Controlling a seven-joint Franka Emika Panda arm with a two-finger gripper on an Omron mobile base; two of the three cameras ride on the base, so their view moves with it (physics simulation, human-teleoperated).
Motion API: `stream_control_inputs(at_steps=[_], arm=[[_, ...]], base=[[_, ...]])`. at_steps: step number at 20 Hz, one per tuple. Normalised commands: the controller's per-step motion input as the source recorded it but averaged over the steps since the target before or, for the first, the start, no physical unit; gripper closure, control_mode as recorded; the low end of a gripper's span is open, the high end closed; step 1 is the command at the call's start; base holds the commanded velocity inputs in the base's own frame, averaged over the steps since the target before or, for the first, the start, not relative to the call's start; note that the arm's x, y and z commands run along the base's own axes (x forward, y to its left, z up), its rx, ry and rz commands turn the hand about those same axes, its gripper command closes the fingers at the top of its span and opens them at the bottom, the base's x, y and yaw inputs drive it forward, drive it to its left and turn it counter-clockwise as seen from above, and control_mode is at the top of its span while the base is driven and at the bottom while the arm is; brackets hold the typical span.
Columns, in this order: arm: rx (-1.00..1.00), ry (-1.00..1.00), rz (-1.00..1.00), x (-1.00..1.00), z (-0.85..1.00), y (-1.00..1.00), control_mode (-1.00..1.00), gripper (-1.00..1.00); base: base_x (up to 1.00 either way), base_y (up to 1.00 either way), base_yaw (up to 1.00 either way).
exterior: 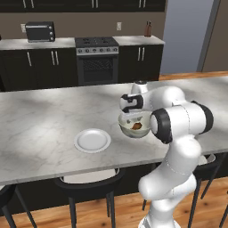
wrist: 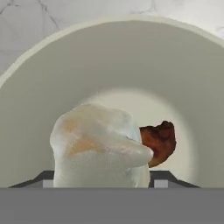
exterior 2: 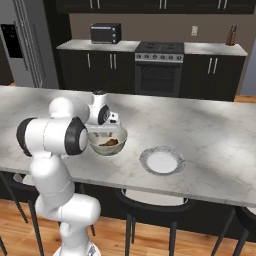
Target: Pick the chicken drumstick and garlic from their plates and place them in the bowl. Then put the bowl in the fridge.
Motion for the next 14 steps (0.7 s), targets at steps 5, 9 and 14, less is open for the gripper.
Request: stream_control_inputs(at_steps=[5,9,14], arm=[[0.01,0.00,0.00,0.11,-0.30,0.00,-1.00,-1.00],[0.03,0.00,-0.01,0.04,-0.13,0.02,-1.00,-1.00],[0.03,0.00,-0.01,0.03,0.01,0.01,-1.00,-1.00]], base=[[0.00,0.00,0.00],[0.00,0.00,0.00],[0.00,0.00,0.00]])
